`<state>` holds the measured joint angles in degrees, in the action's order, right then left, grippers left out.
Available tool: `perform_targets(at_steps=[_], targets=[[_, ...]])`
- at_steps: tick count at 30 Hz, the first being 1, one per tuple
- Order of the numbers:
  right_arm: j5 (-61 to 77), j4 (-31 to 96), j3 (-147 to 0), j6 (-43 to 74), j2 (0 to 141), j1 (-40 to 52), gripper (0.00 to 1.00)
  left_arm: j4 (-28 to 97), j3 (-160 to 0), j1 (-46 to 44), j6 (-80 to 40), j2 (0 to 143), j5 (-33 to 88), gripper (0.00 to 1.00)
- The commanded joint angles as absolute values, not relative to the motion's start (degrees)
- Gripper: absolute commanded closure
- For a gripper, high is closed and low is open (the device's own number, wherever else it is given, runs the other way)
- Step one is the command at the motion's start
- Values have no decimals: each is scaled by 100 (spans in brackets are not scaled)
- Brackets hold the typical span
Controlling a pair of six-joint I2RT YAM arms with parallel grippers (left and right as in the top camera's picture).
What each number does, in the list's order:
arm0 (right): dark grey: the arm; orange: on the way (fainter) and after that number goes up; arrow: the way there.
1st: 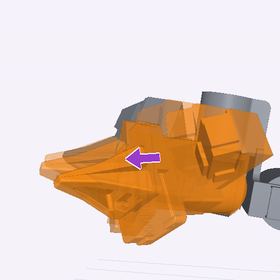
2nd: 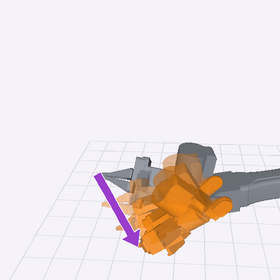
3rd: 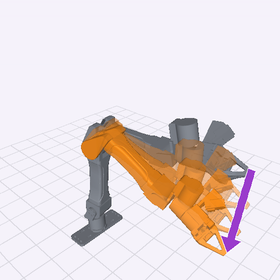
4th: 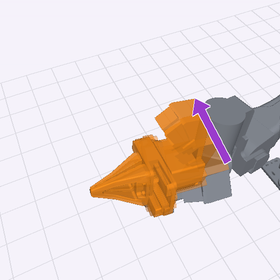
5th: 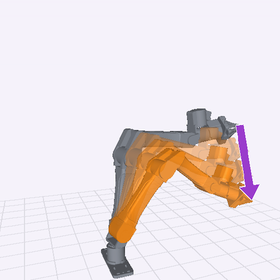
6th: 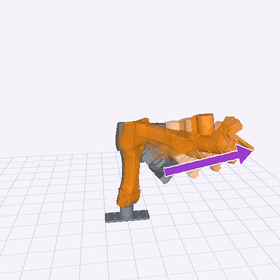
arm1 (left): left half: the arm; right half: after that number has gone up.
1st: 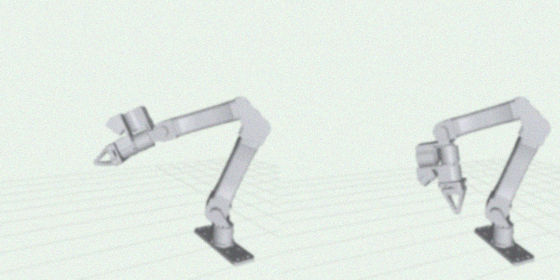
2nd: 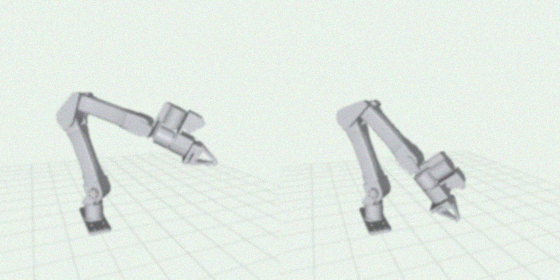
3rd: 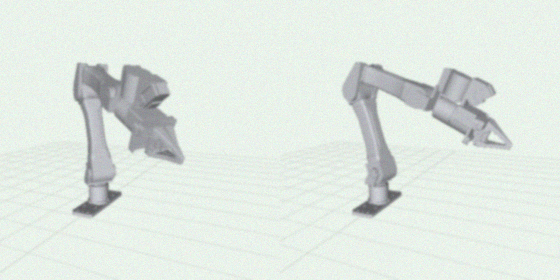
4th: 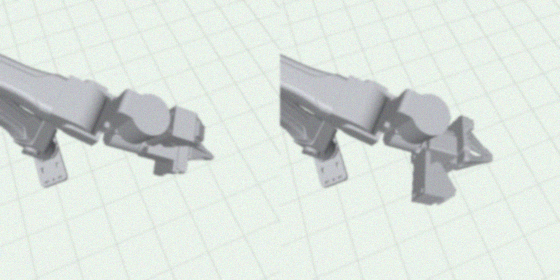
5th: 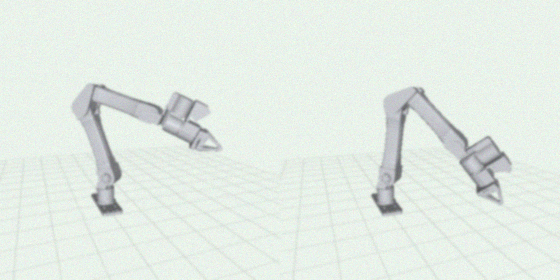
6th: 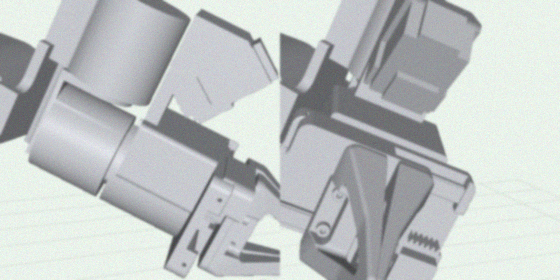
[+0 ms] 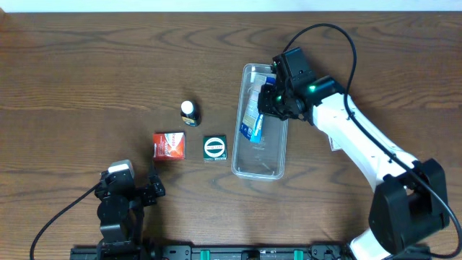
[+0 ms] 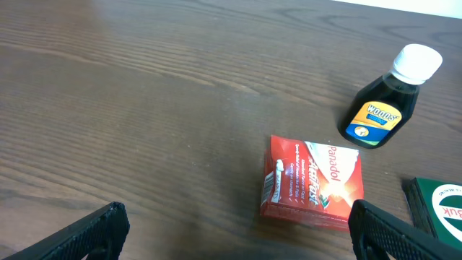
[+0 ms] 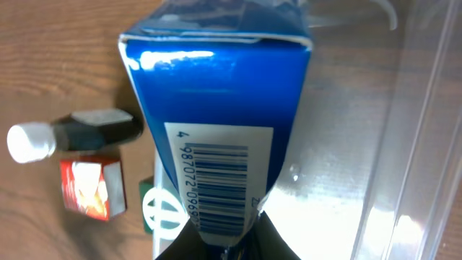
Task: Pack container
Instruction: 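Carry the blue box over the clear container and lower it inside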
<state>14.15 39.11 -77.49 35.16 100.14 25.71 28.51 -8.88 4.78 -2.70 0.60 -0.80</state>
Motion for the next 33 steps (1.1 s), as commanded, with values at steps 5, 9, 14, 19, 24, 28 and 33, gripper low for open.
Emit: perform_targets(at_steps=[5,9,14,19,24,28,33], targets=[[1549,4211,-7800,3312,9295,2672,86,2858,-794,480,-174,27,-60,2],[1549,4316,-7787,3315,9362,2733,86,2858,-794,480,-174,27,-60,2],[1546,4316,-7787,3317,9647,2847,86,2858,-794,480,-174,27,-60,2],[1494,4241,-7787,3363,9977,2821,86,2858,-794,480,-174,27,-60,2],[1483,4062,-7787,3312,10298,2797,86,2856,-794,480,-174,27,-60,2],[1481,3997,-7787,3267,10475,2786,85,2858,-794,480,-174,27,-60,2],[1455,3938,-7787,3151,10512,2753,78,2858,-794,480,-172,27,-60,2]])
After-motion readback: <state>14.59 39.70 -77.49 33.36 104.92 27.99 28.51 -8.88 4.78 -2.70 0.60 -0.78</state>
